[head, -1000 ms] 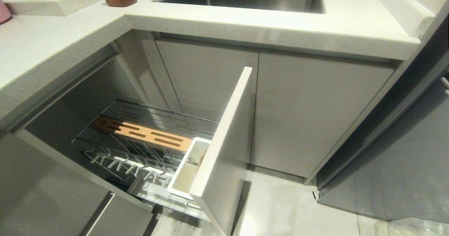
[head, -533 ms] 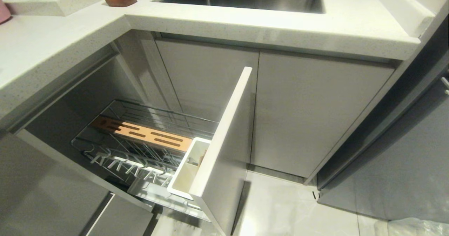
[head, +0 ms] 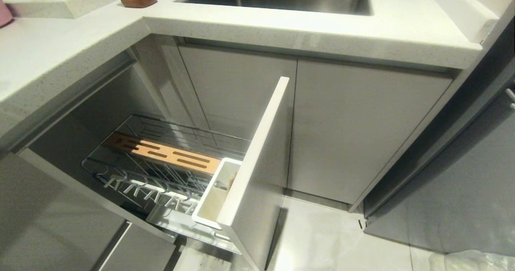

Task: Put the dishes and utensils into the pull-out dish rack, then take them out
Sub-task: Close the cupboard

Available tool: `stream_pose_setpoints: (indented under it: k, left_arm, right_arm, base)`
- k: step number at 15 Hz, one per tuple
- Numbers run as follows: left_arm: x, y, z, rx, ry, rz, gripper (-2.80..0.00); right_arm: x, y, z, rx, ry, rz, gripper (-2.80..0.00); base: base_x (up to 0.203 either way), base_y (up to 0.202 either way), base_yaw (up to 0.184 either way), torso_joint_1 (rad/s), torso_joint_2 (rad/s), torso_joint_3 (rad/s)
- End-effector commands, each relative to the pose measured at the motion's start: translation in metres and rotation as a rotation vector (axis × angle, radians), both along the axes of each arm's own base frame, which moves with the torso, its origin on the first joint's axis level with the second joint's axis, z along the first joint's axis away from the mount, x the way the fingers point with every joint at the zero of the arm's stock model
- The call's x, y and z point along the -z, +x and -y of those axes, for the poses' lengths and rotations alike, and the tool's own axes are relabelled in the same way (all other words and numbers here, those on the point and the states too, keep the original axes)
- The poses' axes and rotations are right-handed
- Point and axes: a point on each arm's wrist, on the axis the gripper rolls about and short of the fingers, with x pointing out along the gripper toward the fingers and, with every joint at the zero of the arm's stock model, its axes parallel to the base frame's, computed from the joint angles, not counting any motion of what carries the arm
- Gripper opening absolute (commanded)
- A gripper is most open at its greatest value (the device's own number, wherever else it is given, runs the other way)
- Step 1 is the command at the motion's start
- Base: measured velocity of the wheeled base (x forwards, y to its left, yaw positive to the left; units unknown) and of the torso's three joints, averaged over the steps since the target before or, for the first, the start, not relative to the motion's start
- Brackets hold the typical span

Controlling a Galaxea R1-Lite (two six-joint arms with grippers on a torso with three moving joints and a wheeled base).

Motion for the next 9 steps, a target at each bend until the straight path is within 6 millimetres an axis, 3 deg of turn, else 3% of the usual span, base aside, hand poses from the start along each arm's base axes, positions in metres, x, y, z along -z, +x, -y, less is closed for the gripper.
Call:
stream_pose_setpoints:
  k: [1, 2, 6, 9]
  left_arm:
    - [-0.011, -0.019, 0.016, 0.0, 0.045, 0.063, 0.0]
    - [-0.014, -0.027, 0.023, 0.012, 0.066, 0.085, -2.8]
    - [-0.042, -0.066, 0.064, 0.145, 0.227, 0.344, -2.8]
    - [-0.05, -0.083, 0.082, 0.392, 0.192, 0.505, -2.8]
  right_arm:
    - [0.0, 0.0, 0.0, 0.0, 0.0, -0.001, -2.8]
    - [0.0, 0.0, 0.0, 0.0, 0.0, -0.001, -2.8]
    - [0.0, 0.0, 0.0, 0.0, 0.0, -0.001, -2.8]
    - [0.0, 0.0, 0.0, 0.0, 0.0, -0.001, -2.8]
  base:
    - [0.0, 0.0, 0.0, 0.0, 0.0, 0.0]
    - [0.0, 0.0, 0.0, 0.0, 0.0, 0.0]
    - [0.0, 0.0, 0.0, 0.0, 0.0, 0.0]
    - [0.0, 0.0, 0.0, 0.0, 0.0, 0.0]
